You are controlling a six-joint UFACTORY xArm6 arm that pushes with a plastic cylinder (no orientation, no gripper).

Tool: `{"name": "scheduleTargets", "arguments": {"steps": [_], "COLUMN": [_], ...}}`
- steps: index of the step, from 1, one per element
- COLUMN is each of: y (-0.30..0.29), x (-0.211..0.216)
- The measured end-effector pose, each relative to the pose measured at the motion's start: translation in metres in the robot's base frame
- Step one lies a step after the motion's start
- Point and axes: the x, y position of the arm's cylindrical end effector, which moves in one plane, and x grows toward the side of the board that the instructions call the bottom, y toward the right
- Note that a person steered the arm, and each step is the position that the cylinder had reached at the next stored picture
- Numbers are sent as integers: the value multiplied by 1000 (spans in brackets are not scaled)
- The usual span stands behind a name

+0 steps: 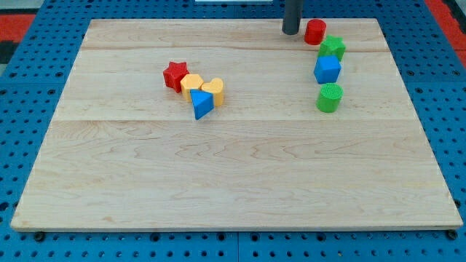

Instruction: Place the yellow heart towards the bottom side of the green circle

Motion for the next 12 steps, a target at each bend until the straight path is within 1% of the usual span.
{"name": "scheduleTargets", "arguments": {"steps": [2, 3, 5, 6, 8, 9, 10, 11, 12], "y": [38, 14, -119, -182, -199, -193, -189, -163, -122], "x": [0, -7, -12, 5, 70, 98, 139, 150, 133]}}
